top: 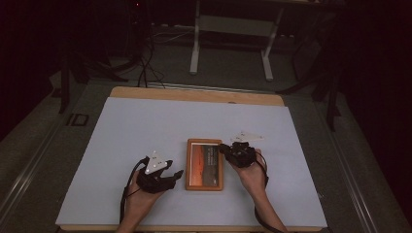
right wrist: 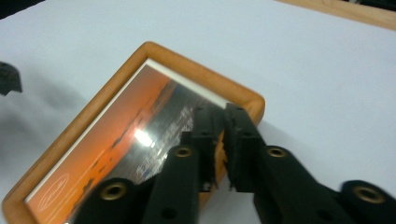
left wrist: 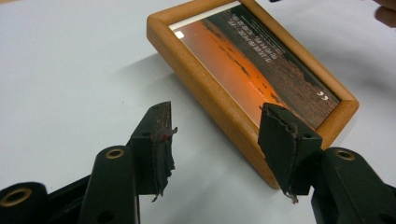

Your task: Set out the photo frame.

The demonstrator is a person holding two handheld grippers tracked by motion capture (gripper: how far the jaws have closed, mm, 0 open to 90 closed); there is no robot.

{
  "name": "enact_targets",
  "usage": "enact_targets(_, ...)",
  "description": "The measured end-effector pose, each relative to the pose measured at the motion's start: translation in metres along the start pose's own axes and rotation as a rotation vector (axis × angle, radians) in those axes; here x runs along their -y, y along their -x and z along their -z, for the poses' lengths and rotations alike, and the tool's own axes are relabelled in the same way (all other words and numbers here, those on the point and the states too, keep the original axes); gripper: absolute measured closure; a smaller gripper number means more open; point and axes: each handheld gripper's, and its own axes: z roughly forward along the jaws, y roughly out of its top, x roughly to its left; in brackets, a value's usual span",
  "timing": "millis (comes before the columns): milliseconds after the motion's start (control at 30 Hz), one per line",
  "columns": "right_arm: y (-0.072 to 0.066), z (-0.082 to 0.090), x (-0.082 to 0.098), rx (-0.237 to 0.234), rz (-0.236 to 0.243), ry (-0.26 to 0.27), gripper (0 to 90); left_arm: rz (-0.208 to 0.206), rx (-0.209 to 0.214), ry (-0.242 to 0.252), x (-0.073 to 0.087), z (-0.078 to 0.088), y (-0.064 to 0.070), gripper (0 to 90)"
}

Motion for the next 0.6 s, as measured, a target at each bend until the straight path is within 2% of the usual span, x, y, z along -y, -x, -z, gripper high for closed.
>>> enact_targets(33,0.0,-0.003,-0.002,0.004,0.01,0.002,90.0,-0.004,0.003,0.0,0.0,0.0,0.0,45.5)
enact_targets(233,-0.003,-0.016,-0.009,0.001,0.061,-0.017,90.0,-0.008,0.013,0.01,0.0,0.0,0.001,46.2)
enact_targets(600,0.002,-0.031,-0.011,0.042,0.051,-0.027,90.0,-0.018,0.003,0.016,-0.002,0.002,0.002,46.1)
